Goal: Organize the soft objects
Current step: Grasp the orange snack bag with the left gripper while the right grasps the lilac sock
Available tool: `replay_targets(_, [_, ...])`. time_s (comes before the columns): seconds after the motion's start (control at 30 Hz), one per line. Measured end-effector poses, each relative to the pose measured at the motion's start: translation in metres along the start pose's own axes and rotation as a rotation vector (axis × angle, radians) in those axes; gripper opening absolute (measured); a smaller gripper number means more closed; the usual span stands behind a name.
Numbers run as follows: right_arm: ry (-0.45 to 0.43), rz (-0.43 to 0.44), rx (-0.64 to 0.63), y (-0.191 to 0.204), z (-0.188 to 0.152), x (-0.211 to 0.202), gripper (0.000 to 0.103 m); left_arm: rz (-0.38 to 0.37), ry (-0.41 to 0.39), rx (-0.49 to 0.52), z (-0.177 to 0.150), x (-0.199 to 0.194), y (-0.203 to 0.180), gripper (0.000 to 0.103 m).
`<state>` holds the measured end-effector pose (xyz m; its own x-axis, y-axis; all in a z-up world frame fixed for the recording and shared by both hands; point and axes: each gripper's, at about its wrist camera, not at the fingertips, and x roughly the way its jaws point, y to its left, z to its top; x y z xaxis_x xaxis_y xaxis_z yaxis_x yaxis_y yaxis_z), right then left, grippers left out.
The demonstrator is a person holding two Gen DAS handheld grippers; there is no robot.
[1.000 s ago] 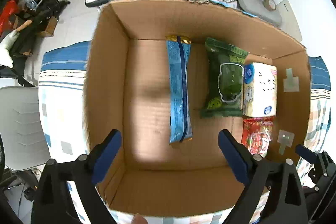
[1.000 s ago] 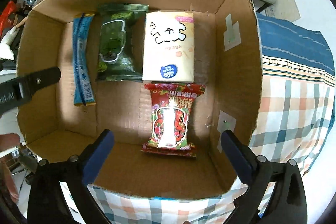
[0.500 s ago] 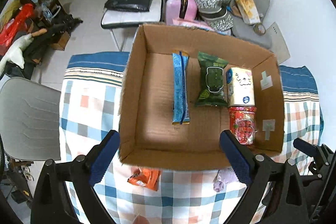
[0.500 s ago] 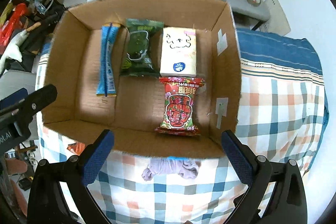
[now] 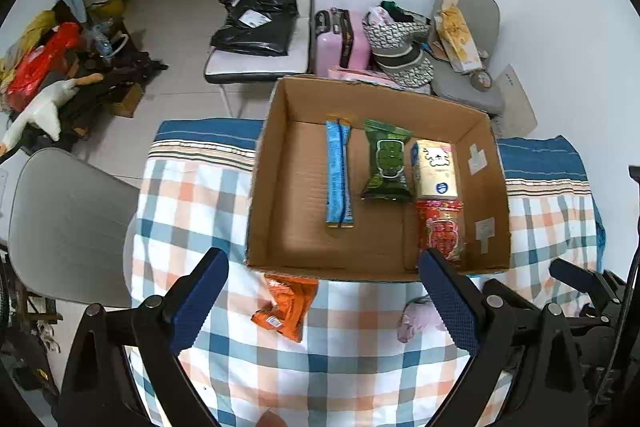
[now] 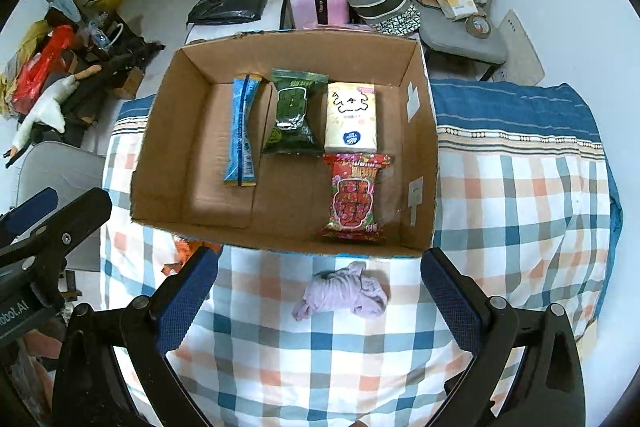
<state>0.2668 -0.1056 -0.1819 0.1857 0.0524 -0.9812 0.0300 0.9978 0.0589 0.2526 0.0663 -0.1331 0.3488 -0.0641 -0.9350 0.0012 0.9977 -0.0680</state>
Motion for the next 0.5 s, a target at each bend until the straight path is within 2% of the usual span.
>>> replay_targets(0.13, [0.01,0.018,0.054,-0.016,-0.014,0.003,0.103,-0.005,0.038,-0.056,-0.021,0.013,0.013,0.098])
replay_targets(0.23, [0.069,0.066,0.161,-0.04,-0.034,0.025,0.103,-0.012,0.108,-0.127,-0.04,0.038,0.029,0.098])
replay_targets(0.4, [0.22,0.165,0.391,-0.077,-0.075,0.093,0.103,-0.039,0.232,-0.274,-0.072,0.085,0.058,0.098])
replay_targets(0.5, [0.283,0.203,0.498,-0.086,-0.093,0.135,0.103,0.007,0.265,-0.287,-0.083,0.108,0.067,0.098])
